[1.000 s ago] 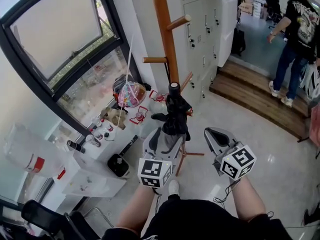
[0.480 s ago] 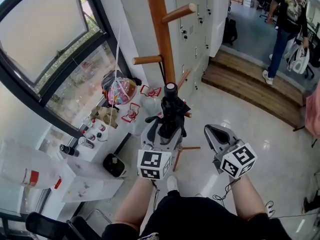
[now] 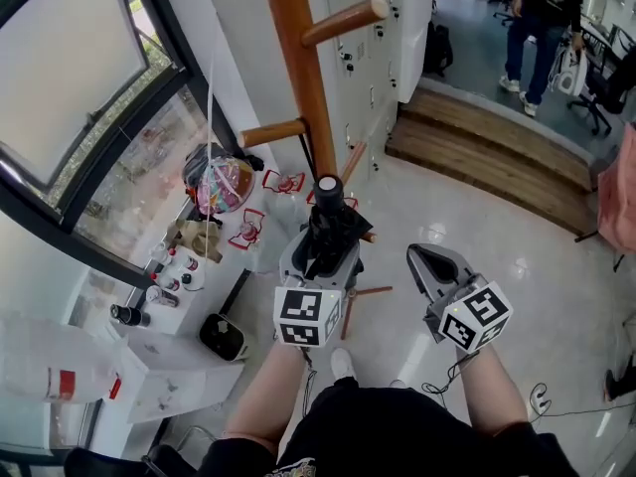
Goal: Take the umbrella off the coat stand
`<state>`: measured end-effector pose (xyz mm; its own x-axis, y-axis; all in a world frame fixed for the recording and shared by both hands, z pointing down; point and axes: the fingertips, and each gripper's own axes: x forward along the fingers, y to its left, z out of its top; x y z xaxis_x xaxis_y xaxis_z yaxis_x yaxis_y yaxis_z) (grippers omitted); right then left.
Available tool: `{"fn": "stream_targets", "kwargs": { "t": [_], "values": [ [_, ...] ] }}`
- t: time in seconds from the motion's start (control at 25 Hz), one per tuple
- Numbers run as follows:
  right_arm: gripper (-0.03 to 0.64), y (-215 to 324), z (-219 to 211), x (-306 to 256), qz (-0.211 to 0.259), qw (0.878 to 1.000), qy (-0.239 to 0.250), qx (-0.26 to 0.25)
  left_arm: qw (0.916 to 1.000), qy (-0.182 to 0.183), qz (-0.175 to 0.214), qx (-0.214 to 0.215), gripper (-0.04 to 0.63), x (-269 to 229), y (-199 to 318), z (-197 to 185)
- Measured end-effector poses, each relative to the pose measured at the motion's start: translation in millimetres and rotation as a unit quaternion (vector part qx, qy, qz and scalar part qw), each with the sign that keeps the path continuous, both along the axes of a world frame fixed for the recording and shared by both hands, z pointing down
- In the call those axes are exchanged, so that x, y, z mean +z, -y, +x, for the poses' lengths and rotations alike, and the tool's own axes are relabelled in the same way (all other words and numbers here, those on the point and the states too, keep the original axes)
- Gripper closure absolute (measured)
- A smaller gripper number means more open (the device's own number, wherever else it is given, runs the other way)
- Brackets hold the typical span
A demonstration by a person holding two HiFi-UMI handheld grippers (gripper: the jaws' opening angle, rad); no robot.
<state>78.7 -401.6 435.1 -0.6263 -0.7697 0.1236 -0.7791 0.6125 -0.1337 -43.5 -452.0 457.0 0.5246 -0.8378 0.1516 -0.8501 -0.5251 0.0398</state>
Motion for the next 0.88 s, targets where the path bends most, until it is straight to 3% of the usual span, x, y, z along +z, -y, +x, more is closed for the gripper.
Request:
{"fn": "stream_targets", "kwargs": {
  "t": [0.88],
  "values": [
    [0.563,16,8,11,-0.008,0.999,0.012,0.038,0.9986,0.006,-0.008,0.052,0.292,9,18,15]
  ]
}}
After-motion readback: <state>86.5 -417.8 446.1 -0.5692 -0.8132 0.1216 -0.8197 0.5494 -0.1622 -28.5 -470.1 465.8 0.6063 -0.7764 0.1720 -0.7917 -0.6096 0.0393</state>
